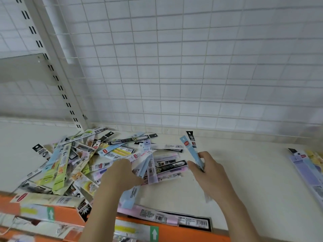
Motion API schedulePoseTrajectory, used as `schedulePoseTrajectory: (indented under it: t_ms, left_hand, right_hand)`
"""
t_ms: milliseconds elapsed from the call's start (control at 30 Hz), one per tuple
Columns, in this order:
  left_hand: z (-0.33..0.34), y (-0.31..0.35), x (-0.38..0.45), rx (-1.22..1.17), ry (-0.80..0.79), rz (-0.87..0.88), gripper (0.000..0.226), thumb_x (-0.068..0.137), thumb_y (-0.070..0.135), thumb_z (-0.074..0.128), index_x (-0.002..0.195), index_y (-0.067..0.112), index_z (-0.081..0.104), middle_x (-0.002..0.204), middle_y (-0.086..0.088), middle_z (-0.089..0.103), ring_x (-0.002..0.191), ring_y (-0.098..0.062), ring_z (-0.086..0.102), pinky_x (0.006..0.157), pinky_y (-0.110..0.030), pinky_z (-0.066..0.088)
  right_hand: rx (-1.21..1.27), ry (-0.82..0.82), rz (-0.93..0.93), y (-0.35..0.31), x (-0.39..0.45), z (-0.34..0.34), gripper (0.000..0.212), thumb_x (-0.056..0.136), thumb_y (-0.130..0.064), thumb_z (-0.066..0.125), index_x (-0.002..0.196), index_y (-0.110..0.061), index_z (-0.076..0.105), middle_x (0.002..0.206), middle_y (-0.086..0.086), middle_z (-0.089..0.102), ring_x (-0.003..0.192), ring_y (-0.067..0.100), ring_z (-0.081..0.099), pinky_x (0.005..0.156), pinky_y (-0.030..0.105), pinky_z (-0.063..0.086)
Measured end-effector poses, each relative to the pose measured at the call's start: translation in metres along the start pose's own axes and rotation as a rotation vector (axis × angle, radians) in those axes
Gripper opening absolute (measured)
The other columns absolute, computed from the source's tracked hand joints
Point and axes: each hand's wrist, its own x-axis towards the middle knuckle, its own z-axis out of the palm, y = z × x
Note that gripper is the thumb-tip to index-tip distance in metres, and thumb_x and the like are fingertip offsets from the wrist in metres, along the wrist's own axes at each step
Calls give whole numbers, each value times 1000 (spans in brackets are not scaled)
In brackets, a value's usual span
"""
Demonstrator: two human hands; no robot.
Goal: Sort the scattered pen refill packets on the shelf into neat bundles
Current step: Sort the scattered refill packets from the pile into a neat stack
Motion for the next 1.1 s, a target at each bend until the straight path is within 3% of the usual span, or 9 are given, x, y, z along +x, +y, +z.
schedulePoseTrajectory:
  t_ms: [100, 200, 300, 467, 600, 700, 867, 967, 1100]
  left_hand:
    - [2, -1, -1, 8, -41, 22, 30, 79, 26, 65, 64, 16, 41, 63, 1, 47, 53, -12, 45, 49, -20, 36]
    - [-4, -3, 0, 0, 39, 51, 18, 85, 21, 53, 72, 11, 44, 64, 0, 46, 54, -13, 45, 48, -21, 36]
    - [-14, -3, 3, -92, 85, 38, 9, 87, 19, 48, 86, 10, 49, 77, -5, 59, 64, -19, 55, 59, -30, 51]
    - [-31, 12, 9, -324, 181, 44, 17, 93, 17, 37, 76, 14, 36, 73, -7, 52, 57, -18, 43, 51, -29, 33]
    - [-25, 24, 24, -425, 176, 29, 13, 93, 19, 38, 85, 9, 40, 74, -7, 49, 60, -22, 48, 52, -28, 36]
    - [-13, 32, 29, -283, 173, 29, 26, 91, 29, 48, 94, 5, 42, 81, -7, 51, 70, -24, 48, 59, -28, 37]
    - [8, 36, 29, -139, 197, 37, 43, 83, 47, 60, 94, 7, 47, 71, 1, 46, 68, -18, 48, 53, -26, 34]
    - [16, 36, 29, -28, 233, 19, 50, 81, 52, 61, 98, 6, 51, 80, -3, 50, 74, -22, 49, 62, -29, 38]
    - [16, 41, 30, -36, 201, 0, 34, 85, 38, 59, 95, 7, 51, 76, -3, 49, 73, -23, 51, 61, -28, 39]
  right_hand:
    - [-10, -13, -7, -4, 2, 4, 24, 92, -39, 51, 111, -24, 47, 65, -4, 54, 54, 15, 51, 53, 28, 41]
    - [-23, -13, -14, -7, 3, 7, 22, 92, -38, 50, 109, -25, 48, 63, -4, 53, 53, 15, 50, 52, 28, 40]
    - [-33, -14, -21, -9, 5, 9, 22, 92, -37, 50, 109, -23, 49, 63, -3, 53, 52, 16, 49, 52, 29, 39]
    - [-23, 1, -18, -9, 8, 10, 17, 92, -34, 49, 104, -22, 50, 66, 4, 58, 55, 21, 51, 57, 33, 45]
    - [-90, 31, -8, -4, 9, 9, 12, 95, -30, 44, 91, -19, 48, 65, 8, 57, 57, 24, 51, 55, 35, 42]
    - [-131, 44, 12, 0, 10, 5, 15, 97, -27, 40, 85, -18, 45, 59, 0, 46, 53, 20, 42, 53, 32, 33]
    - [-86, 55, 36, 5, 12, 2, 14, 96, -23, 41, 88, -14, 45, 64, 5, 49, 53, 21, 42, 52, 33, 34]
    - [-78, 39, 23, 1, 15, 0, 13, 97, -20, 41, 95, -10, 49, 66, 5, 48, 52, 19, 39, 49, 29, 32]
    - [-55, 15, 2, -8, 22, 1, 12, 95, -14, 39, 97, -8, 50, 73, 10, 51, 56, 22, 40, 52, 31, 34]
